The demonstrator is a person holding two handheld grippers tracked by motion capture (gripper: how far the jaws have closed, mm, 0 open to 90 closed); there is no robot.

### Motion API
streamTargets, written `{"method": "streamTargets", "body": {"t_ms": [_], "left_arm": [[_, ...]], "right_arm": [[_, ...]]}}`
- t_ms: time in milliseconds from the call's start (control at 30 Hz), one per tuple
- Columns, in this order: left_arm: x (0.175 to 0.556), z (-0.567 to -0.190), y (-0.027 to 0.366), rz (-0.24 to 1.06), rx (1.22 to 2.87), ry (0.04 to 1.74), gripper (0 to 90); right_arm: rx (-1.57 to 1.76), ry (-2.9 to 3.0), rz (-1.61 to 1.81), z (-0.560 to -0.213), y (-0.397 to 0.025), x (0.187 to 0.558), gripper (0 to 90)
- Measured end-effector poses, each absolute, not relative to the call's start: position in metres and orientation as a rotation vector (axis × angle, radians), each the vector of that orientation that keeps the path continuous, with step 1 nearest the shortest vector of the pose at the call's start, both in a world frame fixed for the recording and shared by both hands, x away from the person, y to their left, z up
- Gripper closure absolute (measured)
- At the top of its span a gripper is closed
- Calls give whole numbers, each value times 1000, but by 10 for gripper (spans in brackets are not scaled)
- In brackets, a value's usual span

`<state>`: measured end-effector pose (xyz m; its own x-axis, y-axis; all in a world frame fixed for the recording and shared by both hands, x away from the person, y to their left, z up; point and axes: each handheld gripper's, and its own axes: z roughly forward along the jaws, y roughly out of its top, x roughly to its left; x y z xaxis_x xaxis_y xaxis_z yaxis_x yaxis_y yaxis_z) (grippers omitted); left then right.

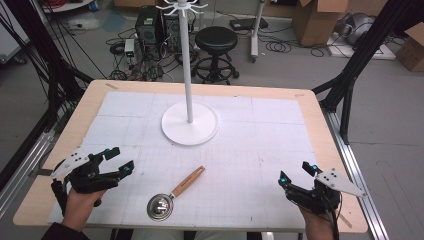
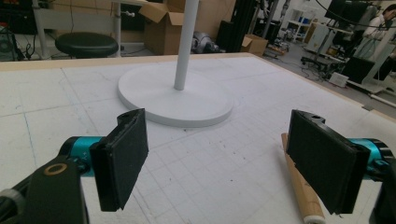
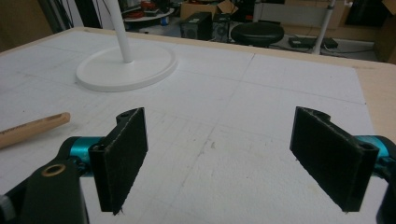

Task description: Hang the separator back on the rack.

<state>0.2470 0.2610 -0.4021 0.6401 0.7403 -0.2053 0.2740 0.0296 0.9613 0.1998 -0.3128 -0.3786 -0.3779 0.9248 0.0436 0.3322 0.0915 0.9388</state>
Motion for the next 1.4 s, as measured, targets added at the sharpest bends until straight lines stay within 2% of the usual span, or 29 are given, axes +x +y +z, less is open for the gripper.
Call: {"method": "streamTargets", "body": {"t_ms": [333,533,800,867,1067,1400], "left_arm": [[245,-403,256,420,1583,864,212],[247,-400,239,384,1599,847,212],[257,-400,193,347,1717,836,245],[260,-400,179,350,1736,833,230],[270,-414,128,252,1898,803,214],[274,-427,97,262,2026,801,245]], "right_arm": [[1246,1769,1305,-378,-313,200,181],[1235,1790,1300,-379,-311,200,181],[1260,1768,1313,-380,-317,200,181],[1261,1772,1311,-380,-317,201,181],[1246,1791,1304,-380,-314,201,181],[1243,1797,1312,-381,-315,202,181]]}}
